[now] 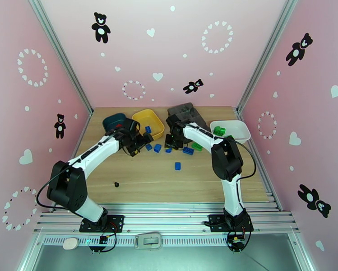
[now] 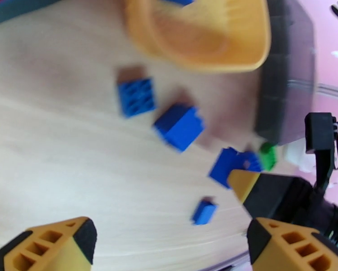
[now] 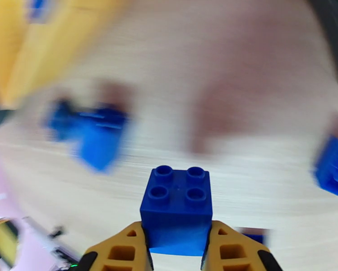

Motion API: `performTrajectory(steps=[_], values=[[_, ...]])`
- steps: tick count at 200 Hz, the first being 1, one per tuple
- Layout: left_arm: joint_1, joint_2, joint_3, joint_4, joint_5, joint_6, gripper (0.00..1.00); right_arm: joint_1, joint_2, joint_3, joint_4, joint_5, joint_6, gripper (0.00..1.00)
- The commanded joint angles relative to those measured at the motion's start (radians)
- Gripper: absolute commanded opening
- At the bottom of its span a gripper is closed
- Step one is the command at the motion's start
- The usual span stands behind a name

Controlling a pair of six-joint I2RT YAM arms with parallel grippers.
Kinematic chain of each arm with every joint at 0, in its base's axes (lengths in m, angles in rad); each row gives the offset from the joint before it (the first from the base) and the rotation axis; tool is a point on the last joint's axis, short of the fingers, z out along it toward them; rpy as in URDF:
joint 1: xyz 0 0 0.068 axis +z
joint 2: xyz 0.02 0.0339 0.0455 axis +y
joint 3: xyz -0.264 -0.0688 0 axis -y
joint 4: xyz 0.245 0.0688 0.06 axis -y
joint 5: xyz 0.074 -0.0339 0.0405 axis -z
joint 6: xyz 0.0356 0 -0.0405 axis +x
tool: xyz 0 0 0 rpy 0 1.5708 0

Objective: Sort the legos into containers by color

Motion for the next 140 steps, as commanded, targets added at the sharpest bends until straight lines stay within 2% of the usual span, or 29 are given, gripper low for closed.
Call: performTrajectory(steps=[1,23,42,53,64,84,104,140], values=[[0.045,0.036,0.052,0.063,0.096,-0.03,0.92,0.004,0.069,0.113,0.124,-0.139,0.065,0.15],[0.077,0.04,0.088,0.049,0.085,-0.035,0.92,0.002,0.165,0.269,0.128,-0.162,0.106,0.15],[0.085,0.029,0.131,-0.027,0.02,-0.008,0.91,-0.003,0.269,0.423,0.137,-0.162,0.163,0.18],[0.086,0.019,0.145,-0.059,-0.01,0.007,0.91,-0.005,0.33,0.511,0.142,-0.169,0.183,0.25],[0.086,0.004,0.142,-0.075,-0.024,0.014,0.91,-0.006,0.4,0.618,0.143,-0.178,0.233,0.37],[0.086,-0.017,0.129,-0.112,-0.056,0.039,0.91,-0.01,0.474,0.757,0.128,-0.186,0.254,0.5],[0.087,-0.039,0.102,-0.142,-0.09,0.062,0.9,-0.016,0.464,0.773,0.116,-0.182,0.237,0.57],[0.073,-0.066,0.065,-0.187,-0.144,0.101,0.88,-0.019,0.357,0.726,-0.028,-0.124,0.077,0.6]])
